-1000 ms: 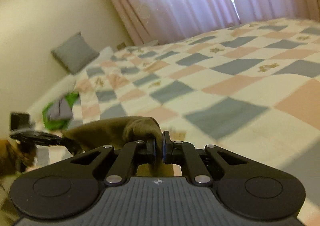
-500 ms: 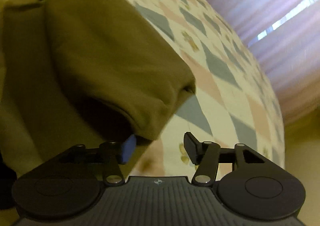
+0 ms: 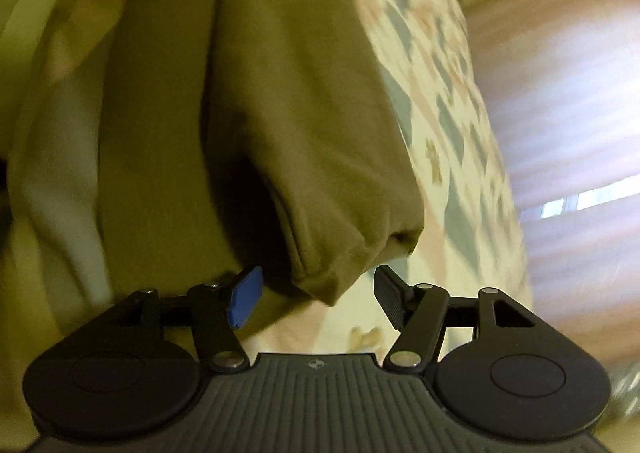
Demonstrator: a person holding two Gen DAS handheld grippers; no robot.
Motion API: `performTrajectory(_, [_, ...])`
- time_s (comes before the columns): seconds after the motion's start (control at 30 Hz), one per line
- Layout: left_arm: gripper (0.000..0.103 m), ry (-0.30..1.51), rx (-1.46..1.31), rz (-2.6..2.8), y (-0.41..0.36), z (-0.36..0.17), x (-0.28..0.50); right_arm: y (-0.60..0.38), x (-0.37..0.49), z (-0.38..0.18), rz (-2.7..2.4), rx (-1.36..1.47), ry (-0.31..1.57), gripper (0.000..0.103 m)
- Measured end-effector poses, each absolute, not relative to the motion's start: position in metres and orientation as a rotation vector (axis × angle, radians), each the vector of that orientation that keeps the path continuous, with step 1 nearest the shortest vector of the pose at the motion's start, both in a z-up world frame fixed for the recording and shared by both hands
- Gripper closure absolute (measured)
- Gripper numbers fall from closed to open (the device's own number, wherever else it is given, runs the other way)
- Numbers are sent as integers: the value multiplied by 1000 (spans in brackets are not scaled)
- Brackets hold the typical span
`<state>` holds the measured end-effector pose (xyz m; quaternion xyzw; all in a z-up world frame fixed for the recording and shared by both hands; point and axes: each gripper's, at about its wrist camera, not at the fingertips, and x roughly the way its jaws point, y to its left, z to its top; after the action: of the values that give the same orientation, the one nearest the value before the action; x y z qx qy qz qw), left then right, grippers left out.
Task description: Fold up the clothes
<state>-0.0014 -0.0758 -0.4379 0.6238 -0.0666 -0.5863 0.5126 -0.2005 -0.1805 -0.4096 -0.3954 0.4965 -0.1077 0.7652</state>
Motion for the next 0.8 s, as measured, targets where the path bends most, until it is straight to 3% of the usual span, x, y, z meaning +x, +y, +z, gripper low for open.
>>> performTrajectory(0.03, [93, -142, 1492, -1403, -81, -436, 0, -184, -199, -415, -218, -895, 1079, 53])
performTrajectory(0.07, [95, -115, 1477, -1399, -85, -433, 1, -189, -198, -421, -201, -931, 1079, 61])
performTrajectory(0.1, [96, -89, 1456, -1398, -88, -427, 2, -193, -197, -426, -184, -958, 1078, 90])
performTrajectory(0.13, [96, -65, 1427, -1392, -89, -420, 3, -199, -194, -426, -170, -930, 1077, 102])
performTrajectory(0.37, [97, -4, 1348, -1344, -50, -385, -18, -193, -222, -413, -256, -871, 1010, 102])
performTrajectory(0.8, [96, -17, 1349, -1323, -18, -406, -35, -151, -246, -410, -303, -845, 990, 102])
